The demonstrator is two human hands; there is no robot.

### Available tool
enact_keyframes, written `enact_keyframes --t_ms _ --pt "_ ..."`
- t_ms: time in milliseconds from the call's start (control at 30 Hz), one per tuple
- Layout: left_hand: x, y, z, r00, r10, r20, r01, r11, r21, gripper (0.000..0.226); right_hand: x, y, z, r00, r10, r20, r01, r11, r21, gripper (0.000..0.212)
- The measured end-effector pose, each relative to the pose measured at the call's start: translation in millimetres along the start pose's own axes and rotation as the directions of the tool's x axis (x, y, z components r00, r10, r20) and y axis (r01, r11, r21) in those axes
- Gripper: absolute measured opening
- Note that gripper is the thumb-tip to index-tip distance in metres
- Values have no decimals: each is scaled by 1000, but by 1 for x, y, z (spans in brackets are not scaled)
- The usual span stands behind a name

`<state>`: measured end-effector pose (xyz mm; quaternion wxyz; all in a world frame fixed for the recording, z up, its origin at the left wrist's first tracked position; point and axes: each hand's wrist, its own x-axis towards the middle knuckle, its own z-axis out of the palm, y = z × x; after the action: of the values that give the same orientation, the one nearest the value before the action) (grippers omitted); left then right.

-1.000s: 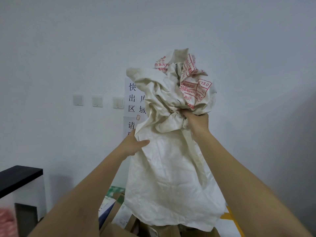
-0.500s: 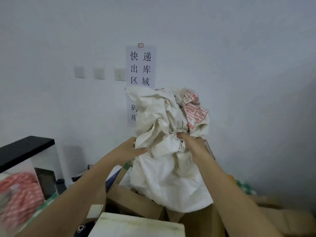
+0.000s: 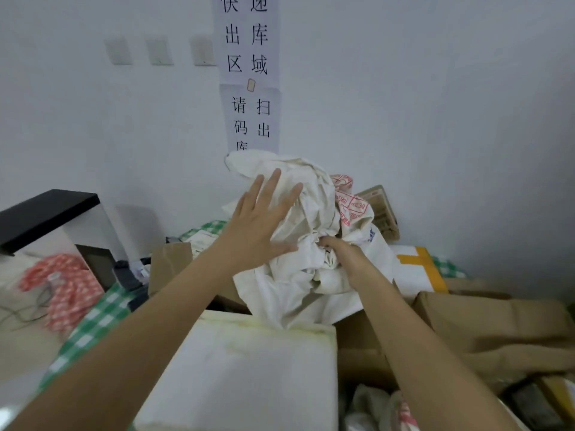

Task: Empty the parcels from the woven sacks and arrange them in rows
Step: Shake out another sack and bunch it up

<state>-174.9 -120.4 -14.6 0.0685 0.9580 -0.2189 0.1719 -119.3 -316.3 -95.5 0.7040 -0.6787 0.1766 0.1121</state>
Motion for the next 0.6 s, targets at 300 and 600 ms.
enact_keyframes --t_ms 300,600 --pt "35 -4 25 988 10 -155 -17 999 -45 58 -17 14 -4 983 -181 31 182 982 -51 87" --pt "49 -27 44 993 -91 -80 78 986 -149 24 -57 35 -24 877 -420 -233 352 892 -283 55"
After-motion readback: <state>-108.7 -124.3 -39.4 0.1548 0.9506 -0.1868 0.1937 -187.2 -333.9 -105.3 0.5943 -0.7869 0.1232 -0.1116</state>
